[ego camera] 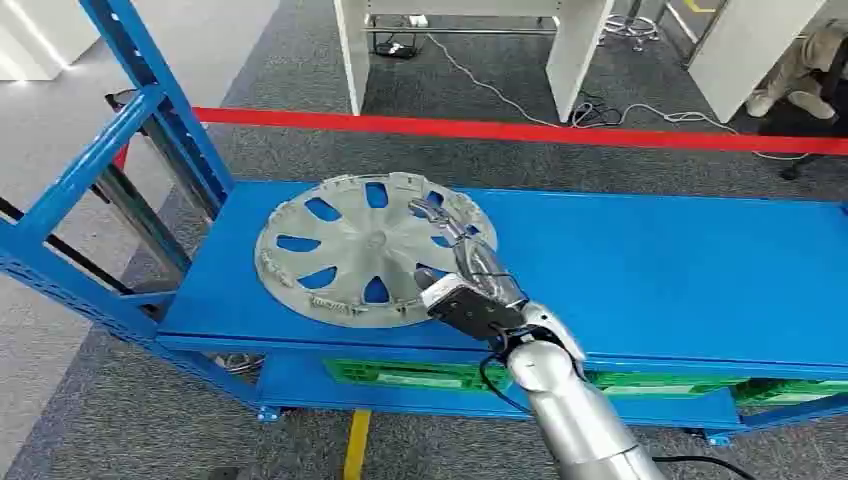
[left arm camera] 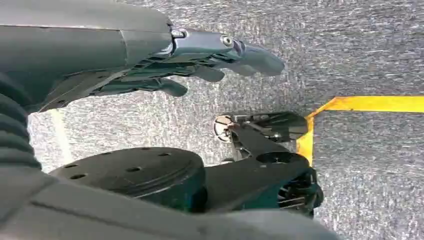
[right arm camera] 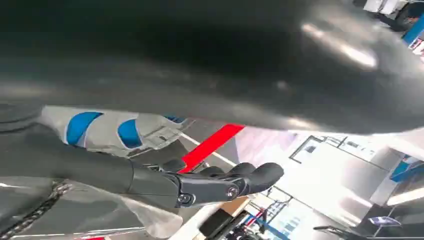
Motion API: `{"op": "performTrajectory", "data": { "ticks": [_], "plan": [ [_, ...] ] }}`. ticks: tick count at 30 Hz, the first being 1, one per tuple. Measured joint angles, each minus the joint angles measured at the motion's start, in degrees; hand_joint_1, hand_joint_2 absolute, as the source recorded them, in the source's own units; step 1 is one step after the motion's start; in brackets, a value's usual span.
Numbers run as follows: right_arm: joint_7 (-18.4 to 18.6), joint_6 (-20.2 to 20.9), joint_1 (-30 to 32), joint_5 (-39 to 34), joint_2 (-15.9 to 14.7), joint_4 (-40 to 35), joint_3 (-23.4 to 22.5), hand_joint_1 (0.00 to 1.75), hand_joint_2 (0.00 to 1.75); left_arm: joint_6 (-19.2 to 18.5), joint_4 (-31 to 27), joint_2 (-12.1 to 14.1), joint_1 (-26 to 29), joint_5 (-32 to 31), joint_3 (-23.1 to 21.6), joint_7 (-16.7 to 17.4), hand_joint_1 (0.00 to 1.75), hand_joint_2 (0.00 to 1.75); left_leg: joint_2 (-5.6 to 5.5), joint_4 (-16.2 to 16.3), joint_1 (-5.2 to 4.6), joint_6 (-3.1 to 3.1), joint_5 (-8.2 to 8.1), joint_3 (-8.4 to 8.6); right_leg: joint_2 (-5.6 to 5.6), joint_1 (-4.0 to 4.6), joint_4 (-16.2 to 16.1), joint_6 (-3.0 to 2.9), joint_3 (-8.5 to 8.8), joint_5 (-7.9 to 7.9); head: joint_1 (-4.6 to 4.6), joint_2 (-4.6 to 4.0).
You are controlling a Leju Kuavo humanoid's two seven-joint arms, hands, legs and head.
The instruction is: Take the parts from the cabinet and place them on the table.
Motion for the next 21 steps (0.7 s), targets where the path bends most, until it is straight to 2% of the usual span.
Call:
{"op": "performTrajectory", "data": {
  "ticks": [6, 7, 9, 10, 15, 21],
  "plan": [
    [-0.07, -0.02, -0.24, -0.02, 0.02, 0.63, 0.04, 0.0, 0.0, 0.0, 0.0, 0.02, 0.0, 0.0, 0.0, 0.0, 0.0, 1.75, 0.0, 0.01, 0.01, 0.04, -0.03, 0.02, 0.0, 0.0, 0.0, 0.08, 0.0, -0.01, -0.02, 0.0],
    [-0.09, -0.04, -0.27, -0.02, 0.02, 1.13, 0.2, 0.0, 0.0, 0.0, 0.0, 0.02, 0.0, 0.0, -0.02, 0.0, 0.0, 0.0, 0.0, 0.01, 0.04, 0.04, -0.02, 0.04, 0.0, 0.04, 0.0, 0.08, -0.01, -0.01, -0.04, 0.0],
    [-0.26, -0.09, -0.38, -0.22, 0.02, 1.77, 0.22, 0.0, 0.0, 0.07, 0.0, 0.04, 0.01, -0.02, -0.02, -0.11, 0.0, 0.0, 0.0, -0.02, 0.18, 0.02, -0.01, 0.08, 0.0, 0.18, 0.06, 0.05, -0.01, -0.03, -0.04, 0.0],
    [-1.05, -0.92, -1.28, -0.79, 0.33, 2.77, 0.22, 0.0, 1.75, -0.07, 0.0, 0.79, 0.0, -0.17, -0.52, -2.95, 0.0, 0.0, 0.01, -0.03, 0.23, 0.0, 0.0, 0.09, 0.01, 0.22, 0.07, 0.04, -0.01, -0.04, -0.04, 0.0],
    [1.86, -1.03, -1.25, 3.83, 0.24, 2.71, 0.74, 0.0, 1.75, -0.26, 0.04, 0.87, 0.01, 0.98, -0.52, -3.61, 0.0, 0.0, 0.01, -0.04, 0.23, 0.0, 0.0, 0.09, 0.02, 0.21, 0.07, 0.03, -0.02, -0.04, -0.02, 0.0],
    [3.34, -1.4, -1.65, 6.25, -0.02, 3.23, 1.44, 0.0, 1.75, -0.26, 0.13, 0.9, 0.02, 1.51, -0.5, -3.54, 0.0, 0.0, 0.01, -0.03, 0.23, 0.0, 0.0, 0.09, 0.03, 0.2, 0.07, 0.04, -0.02, -0.04, -0.04, 0.0]
  ]
}}
